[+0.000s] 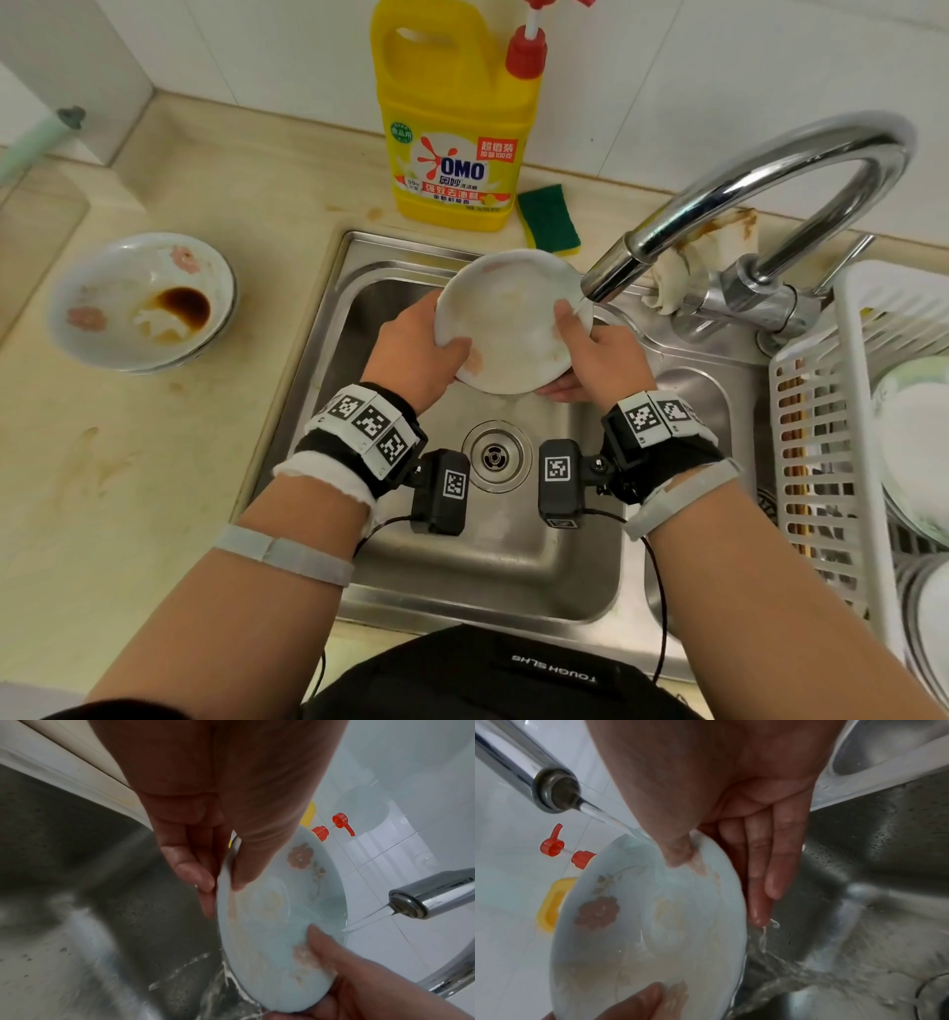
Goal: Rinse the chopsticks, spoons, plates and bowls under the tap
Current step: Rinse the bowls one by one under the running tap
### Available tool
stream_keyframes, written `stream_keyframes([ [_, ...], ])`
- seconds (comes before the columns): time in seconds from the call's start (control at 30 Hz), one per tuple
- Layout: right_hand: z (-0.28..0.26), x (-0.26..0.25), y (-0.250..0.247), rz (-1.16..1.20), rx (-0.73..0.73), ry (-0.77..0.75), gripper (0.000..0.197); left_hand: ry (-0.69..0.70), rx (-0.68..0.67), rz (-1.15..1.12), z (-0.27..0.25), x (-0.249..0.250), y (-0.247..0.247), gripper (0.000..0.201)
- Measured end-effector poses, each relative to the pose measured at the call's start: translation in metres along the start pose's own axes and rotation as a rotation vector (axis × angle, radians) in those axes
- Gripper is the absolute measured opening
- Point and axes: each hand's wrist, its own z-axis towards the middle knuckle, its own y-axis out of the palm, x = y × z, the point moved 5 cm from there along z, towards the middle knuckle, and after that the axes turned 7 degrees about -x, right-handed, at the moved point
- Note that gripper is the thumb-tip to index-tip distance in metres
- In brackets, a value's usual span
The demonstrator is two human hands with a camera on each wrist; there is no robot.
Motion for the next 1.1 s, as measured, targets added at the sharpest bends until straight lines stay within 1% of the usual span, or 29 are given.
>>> stream_keyframes([
  [0.07, 0.000, -0.001, 0.000, 0.001, 0.010, 0.005, 0.055, 0.000, -0.001, -0.006, 0.000, -0.001, 0.001, 0.045],
  [0.13, 0.000, -0.001, 0.000, -0.019, 0.028, -0.037, 0.047, -0.001, 0.003, -0.041, -0.001, -0.004, 0.004, 0.050],
  [0.2, 0.002, 0.002, 0.002, -0.057, 0.046, -0.082, 0.043, -0.009, 0.013, -0.098, -0.001, -0.007, 0.007, 0.050],
  [0.27, 0.005, 0.010, 0.006, -0.071, 0.072, -0.081, 0.044, -0.060, -0.012, -0.251, -0.003, -0.011, 0.015, 0.040],
  [0.33, 0.006, 0.020, 0.012, 0.015, 0.085, -0.051, 0.038, -0.157, -0.090, -0.459, -0.007, -0.012, 0.029, 0.032],
  [0.4, 0.005, 0.029, 0.022, 0.182, 0.049, -0.015, 0.027, -0.238, -0.168, -0.638, -0.012, -0.008, 0.044, 0.031],
  [0.47, 0.003, 0.034, 0.032, 0.280, -0.025, 0.018, 0.018, -0.252, -0.181, -0.737, -0.014, -0.004, 0.051, 0.030],
  [0.57, 0.001, 0.035, 0.036, 0.290, -0.081, 0.051, 0.015, -0.210, -0.168, -0.735, -0.011, 0.000, 0.048, 0.025],
  [0.73, 0.007, 0.031, 0.022, 0.162, -0.056, 0.062, 0.027, -0.177, -0.222, -0.613, -0.009, 0.004, 0.038, 0.026],
  [0.93, 0.012, 0.017, 0.010, 0.022, -0.042, 0.087, 0.047, -0.145, -0.238, -0.523, -0.008, 0.008, 0.032, 0.022],
  [1.03, 0.011, 0.013, 0.008, -0.015, -0.045, 0.125, 0.063, -0.145, -0.233, -0.457, -0.009, 0.009, 0.027, 0.021],
  [1.1, 0.013, 0.011, 0.010, -0.044, -0.048, 0.170, 0.078, -0.139, -0.240, -0.411, -0.008, 0.009, 0.024, 0.023],
])
